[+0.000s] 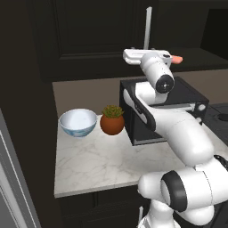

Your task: Pick the bar soap and bar soap from the cabinet and place them on the counter.

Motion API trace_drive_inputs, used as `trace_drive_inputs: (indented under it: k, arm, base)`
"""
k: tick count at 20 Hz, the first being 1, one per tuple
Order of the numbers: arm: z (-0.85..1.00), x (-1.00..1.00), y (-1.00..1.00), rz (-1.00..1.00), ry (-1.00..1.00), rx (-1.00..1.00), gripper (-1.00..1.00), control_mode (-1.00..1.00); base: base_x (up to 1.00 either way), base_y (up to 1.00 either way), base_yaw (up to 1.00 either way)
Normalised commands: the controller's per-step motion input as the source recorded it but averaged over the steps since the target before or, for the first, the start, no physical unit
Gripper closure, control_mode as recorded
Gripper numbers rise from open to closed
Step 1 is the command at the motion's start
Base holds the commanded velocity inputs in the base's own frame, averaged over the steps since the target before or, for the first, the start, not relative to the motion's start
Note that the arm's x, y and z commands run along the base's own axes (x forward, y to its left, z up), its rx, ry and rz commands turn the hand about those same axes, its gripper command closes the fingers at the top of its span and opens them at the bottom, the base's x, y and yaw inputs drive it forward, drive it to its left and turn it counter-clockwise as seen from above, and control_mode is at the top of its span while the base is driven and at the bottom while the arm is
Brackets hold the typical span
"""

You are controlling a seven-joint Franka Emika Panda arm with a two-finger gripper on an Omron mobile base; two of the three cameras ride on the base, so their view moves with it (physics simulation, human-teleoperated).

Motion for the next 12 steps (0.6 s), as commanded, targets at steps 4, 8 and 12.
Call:
trace_drive_inputs:
  k: [4,8,12]
  arm:
    - [-0.04,0.47,0.0,0.0,0.0,0.0,-1.0,-1.0]
    - [-0.07,0.42,0.0,0.0,0.0,0.0,1.0,-1.0]
    - [-0.12,0.39,0.03,0.0,0.0,0.0,1.0,-1.0]
  base:
    - [0.0,0.0,0.0]
    - [0.0,0.0,0.0]
    - [0.0,0.0,0.0]
